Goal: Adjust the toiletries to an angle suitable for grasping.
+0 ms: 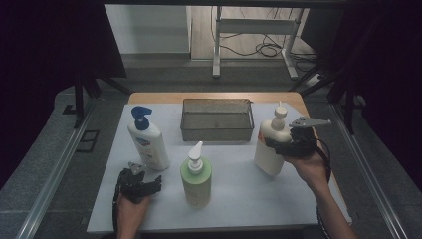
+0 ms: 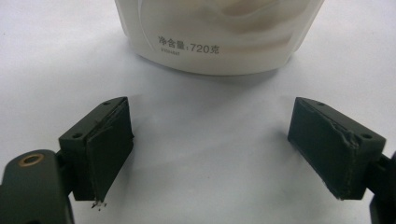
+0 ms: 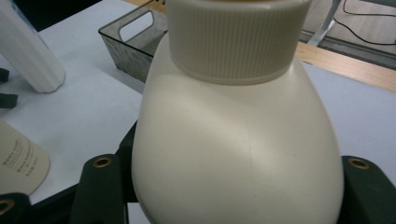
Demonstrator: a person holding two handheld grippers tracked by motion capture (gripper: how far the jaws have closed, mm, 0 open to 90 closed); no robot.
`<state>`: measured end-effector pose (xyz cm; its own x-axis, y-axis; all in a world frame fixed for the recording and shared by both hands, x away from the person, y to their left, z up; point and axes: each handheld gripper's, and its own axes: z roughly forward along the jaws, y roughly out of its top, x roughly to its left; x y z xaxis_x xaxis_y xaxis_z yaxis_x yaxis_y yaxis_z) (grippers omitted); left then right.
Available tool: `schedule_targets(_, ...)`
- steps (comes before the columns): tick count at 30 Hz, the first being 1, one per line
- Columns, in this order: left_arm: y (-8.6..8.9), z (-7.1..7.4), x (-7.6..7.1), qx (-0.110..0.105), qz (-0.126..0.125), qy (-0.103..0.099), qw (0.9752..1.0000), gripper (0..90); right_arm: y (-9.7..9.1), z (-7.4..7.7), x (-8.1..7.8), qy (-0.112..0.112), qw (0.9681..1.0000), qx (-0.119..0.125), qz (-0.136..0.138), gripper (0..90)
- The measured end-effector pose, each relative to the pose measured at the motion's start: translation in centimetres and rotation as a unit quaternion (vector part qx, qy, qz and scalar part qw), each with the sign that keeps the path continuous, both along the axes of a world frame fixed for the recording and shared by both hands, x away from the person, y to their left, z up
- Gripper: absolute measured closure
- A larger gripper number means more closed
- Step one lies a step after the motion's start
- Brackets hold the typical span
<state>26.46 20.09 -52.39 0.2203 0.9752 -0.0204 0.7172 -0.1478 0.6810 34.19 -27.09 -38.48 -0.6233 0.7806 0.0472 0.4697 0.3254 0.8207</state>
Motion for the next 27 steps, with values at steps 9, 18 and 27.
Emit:
schedule_targets(9, 0.0, 0.0, 0.0, 0.000, 0.000, 0.000, 1.0000, 13.8, 0.7, 1.3, 0.1, -0.008, 0.9999, -0.001, 0.013, 38.2)
schedule_targets(18, 0.0, 0.0, 0.0, 0.000, 0.000, 0.000, 1.0000, 13.8, 1.6, 2.7, 0.5, -0.016, 0.9996, -0.004, 0.022, 38.3)
schedule_targets(27, 0.0, 0.0, 0.0, 0.000, 0.000, 0.000, 1.0000, 13.8, 3.3, 4.1, 1.1, -0.019, 0.9992, -0.003, 0.036, 38.3)
